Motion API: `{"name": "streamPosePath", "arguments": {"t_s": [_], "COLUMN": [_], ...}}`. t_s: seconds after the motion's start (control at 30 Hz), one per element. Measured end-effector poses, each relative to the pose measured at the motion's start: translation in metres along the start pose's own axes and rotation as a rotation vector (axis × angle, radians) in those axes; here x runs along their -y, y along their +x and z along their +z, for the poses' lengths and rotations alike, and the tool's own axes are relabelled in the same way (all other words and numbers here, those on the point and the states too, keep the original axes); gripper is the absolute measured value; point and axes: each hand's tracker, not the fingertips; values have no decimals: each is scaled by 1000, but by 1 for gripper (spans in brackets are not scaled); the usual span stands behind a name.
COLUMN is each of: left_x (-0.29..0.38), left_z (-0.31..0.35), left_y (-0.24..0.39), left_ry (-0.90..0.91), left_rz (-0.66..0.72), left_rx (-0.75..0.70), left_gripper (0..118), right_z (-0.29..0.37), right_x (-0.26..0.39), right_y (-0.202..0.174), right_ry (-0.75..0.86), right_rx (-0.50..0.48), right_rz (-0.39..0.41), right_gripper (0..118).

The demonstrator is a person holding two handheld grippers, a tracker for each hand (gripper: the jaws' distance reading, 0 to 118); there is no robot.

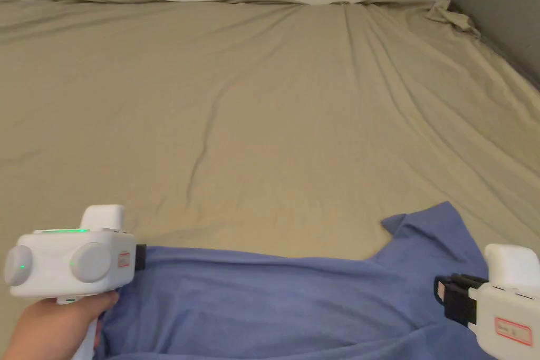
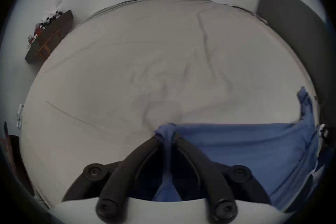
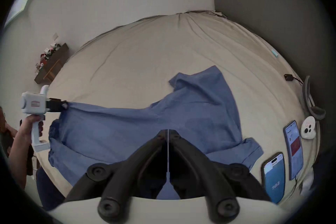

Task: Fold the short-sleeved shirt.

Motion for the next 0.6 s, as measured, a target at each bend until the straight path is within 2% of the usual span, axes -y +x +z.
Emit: {"name": "streamPosePath", "arguments": {"t_s": [0.1, 0.13, 0.17, 0.2, 0.23, 0.27, 0.3, 0.4, 0.47, 0.5, 0.53, 0.57, 0.6], "left_x": [-2, -3, -3, -4, -4, -7, -7, -11, -11, -11, -12, -12, -11], "left_z": [17, 27, 34, 39, 45, 49, 52, 54, 52, 51, 51, 51, 50], "left_y": [-9, -11, -15, -17, -19, -19, -19, -23, -29, -31, -33, -34, -35], "left_ry": [21, 26, 30, 33, 33, 35, 34, 40, 32, 26, 21, 17, 15], "left_rz": [110, 142, 157, 157, 151, 144, 140, 125, 144, 152, 161, 170, 174], "left_rx": [85, 109, 130, 142, 139, 140, 149, 144, 149, 152, 152, 154, 158], "left_gripper": [6, 6, 6, 6, 6, 6, 6, 6, 6, 6, 6, 6, 6], "right_z": [-22, -35, -47, -58, -70, -72, -79, -109, -129, -138, -143, -143, -137], "right_x": [-25, -38, -52, -61, -72, -82, -89, -94, -90, -88, -87, -86, -86], "right_y": [31, 45, 55, 62, 73, 80, 83, 86, 91, 94, 96, 96, 94], "right_ry": [12, -12, -69, -104, -164, -85, -138, -271, -339, -392, -441, -423, -362], "right_rx": [27, 19, 32, 37, 11, -13, -22, 86, 135, 143, 139, 133, 132], "right_rz": [4, 9, 16, 20, 41, 51, 62, 124, 128, 104, 67, 34, 33], "right_gripper": [4, 20, 63, 111, 117, 115, 116, 118, 116, 112, 98, 94, 75]}}
